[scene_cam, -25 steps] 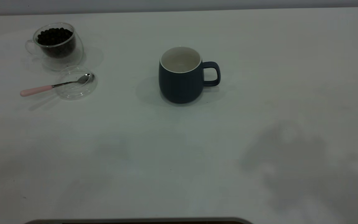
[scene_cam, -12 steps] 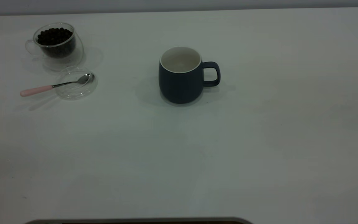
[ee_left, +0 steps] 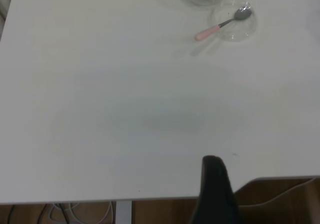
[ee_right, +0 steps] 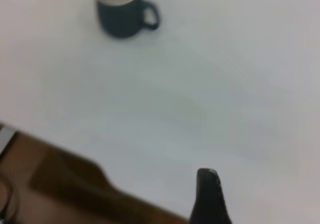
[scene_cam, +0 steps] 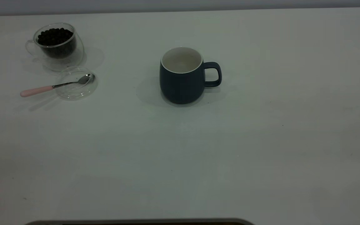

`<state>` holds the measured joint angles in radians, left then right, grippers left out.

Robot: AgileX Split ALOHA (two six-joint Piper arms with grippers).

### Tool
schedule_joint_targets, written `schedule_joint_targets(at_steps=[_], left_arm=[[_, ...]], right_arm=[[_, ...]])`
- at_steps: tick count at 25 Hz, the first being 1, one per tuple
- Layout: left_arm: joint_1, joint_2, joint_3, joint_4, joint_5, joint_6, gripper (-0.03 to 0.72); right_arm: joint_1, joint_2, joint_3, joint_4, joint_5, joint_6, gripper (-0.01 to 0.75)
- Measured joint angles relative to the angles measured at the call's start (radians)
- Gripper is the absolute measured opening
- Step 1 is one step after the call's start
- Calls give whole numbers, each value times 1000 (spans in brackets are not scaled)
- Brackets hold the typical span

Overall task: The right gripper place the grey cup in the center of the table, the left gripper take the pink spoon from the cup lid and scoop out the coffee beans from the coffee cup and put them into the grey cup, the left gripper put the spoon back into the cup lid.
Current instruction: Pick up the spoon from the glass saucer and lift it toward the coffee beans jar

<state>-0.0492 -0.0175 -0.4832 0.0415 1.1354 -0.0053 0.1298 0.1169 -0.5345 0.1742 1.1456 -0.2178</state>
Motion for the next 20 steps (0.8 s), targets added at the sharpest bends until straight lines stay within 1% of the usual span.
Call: schedule_joint_targets(at_steps=[3, 6, 9, 20], left_arm=[[0, 0, 0, 0, 0, 0, 593], [0, 0, 0, 0, 0, 0, 593], [0, 0, 0, 0, 0, 5, 593], [0, 0, 0, 0, 0, 5, 593]], right_arm=[[-44, -65, 31, -7, -19, -2, 588], [-72, -110, 37, -11, -25, -2, 588], [-82, -124, 38, -16, -25, -2, 588], [-83, -124, 56, -46, -23, 57, 588]])
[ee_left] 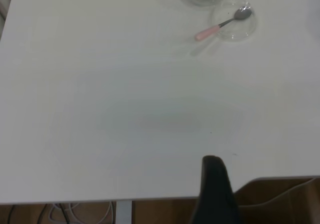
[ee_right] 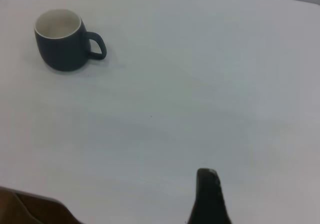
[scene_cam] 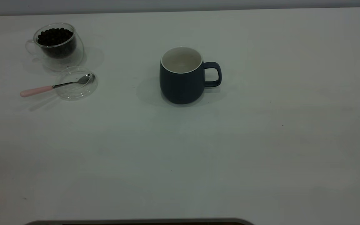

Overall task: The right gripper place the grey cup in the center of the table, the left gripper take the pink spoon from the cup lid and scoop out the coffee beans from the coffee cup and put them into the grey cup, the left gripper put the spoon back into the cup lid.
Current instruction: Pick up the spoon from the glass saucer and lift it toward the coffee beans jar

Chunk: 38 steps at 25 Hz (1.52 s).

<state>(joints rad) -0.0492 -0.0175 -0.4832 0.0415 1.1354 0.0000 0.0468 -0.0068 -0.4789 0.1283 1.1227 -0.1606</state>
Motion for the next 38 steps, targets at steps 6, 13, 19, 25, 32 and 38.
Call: schedule_joint_targets(at_steps=[6, 13, 19, 25, 32, 38], left_arm=[[0, 0, 0, 0, 0, 0, 593], [0, 0, 0, 0, 0, 0, 593], [0, 0, 0, 0, 0, -7, 593], [0, 3, -12, -29, -28, -33, 593], [0, 283, -45, -189, -426, -93, 593], [0, 755, -46, -440, -819, -61, 593]], right_arm=[[0, 0, 0, -1, 0, 0, 588], [0, 0, 0, -1, 0, 0, 588], [0, 0, 0, -1, 0, 0, 588], [0, 0, 0, -1, 1, 0, 588], [0, 0, 0, -1, 1, 0, 588], [0, 0, 0, -1, 1, 0, 588]])
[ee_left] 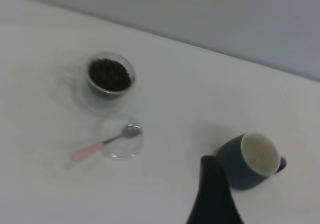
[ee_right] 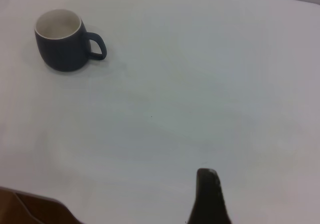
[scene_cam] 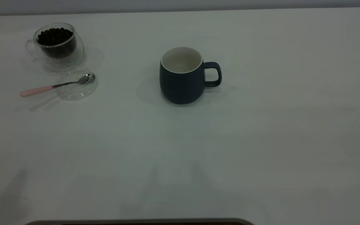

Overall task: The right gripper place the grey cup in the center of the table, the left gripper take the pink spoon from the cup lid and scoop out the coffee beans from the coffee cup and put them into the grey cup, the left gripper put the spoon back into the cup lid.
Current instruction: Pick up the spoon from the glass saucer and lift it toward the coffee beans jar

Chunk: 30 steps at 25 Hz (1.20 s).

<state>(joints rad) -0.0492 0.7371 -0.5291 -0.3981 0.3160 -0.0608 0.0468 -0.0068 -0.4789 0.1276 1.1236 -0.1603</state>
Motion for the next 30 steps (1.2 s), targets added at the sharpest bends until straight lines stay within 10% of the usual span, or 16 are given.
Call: schedule_joint_targets(at_steps=[7, 16, 30], left_arm=[[0, 467, -29, -284, -180, 157, 593], [43, 850, -297, -381, 56, 419, 593], [482, 1131, -369, -868, 426, 1090, 593]], right_arm=[[0, 0, 0, 0, 0, 0, 588], [0, 0, 0, 0, 0, 0, 588], [0, 0, 0, 0, 0, 1, 588]])
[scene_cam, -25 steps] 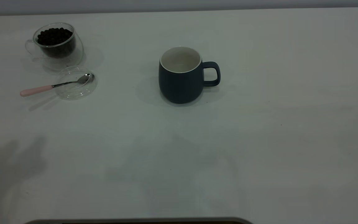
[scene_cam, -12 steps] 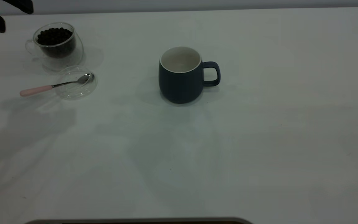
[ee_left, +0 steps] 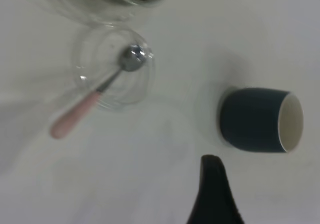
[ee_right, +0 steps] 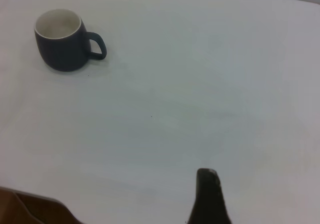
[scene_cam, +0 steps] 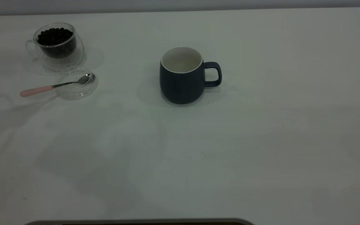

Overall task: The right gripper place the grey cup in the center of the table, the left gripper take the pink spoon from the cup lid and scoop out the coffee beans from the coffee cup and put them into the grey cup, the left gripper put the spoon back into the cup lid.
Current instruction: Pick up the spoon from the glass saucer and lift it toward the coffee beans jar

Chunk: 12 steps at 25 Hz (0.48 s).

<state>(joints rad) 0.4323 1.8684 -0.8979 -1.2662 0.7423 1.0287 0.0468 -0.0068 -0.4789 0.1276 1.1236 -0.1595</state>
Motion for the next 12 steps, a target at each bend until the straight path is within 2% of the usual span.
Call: schedule_joint_targets(at_steps=[6, 12], left_arm=[[111, 246, 0, -155, 108, 202, 593], [150, 411, -6, -246, 137, 345, 593]], right_arm=[[0, 0, 0, 0, 0, 0, 588], [0, 0, 0, 0, 0, 0, 588]])
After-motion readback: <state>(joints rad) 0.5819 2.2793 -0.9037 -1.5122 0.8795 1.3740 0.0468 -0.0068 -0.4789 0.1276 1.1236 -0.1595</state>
